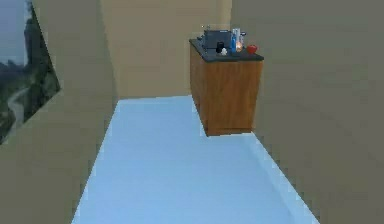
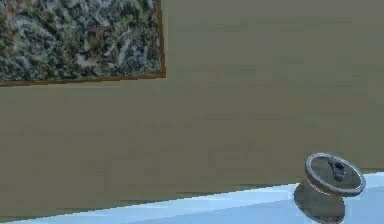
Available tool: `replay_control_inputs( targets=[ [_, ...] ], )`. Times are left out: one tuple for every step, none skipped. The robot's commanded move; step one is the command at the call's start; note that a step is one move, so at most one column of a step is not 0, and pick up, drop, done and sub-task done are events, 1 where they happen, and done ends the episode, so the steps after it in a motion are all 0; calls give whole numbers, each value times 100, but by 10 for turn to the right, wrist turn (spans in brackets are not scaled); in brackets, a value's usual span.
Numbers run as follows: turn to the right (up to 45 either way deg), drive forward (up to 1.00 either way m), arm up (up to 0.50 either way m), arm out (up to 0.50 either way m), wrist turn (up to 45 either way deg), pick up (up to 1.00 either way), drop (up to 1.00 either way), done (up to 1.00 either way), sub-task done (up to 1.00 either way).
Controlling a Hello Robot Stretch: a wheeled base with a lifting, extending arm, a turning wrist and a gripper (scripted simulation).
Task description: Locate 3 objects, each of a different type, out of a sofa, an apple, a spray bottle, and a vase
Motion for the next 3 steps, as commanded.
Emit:
replay_control_inputs(
  targets=[
    [0,100,0,0,0,0,0,0,0],
    [30,0,0,0,0,0,0,0,0],
    [0,60,0,0,0,0,0,0,0]
  ],
)
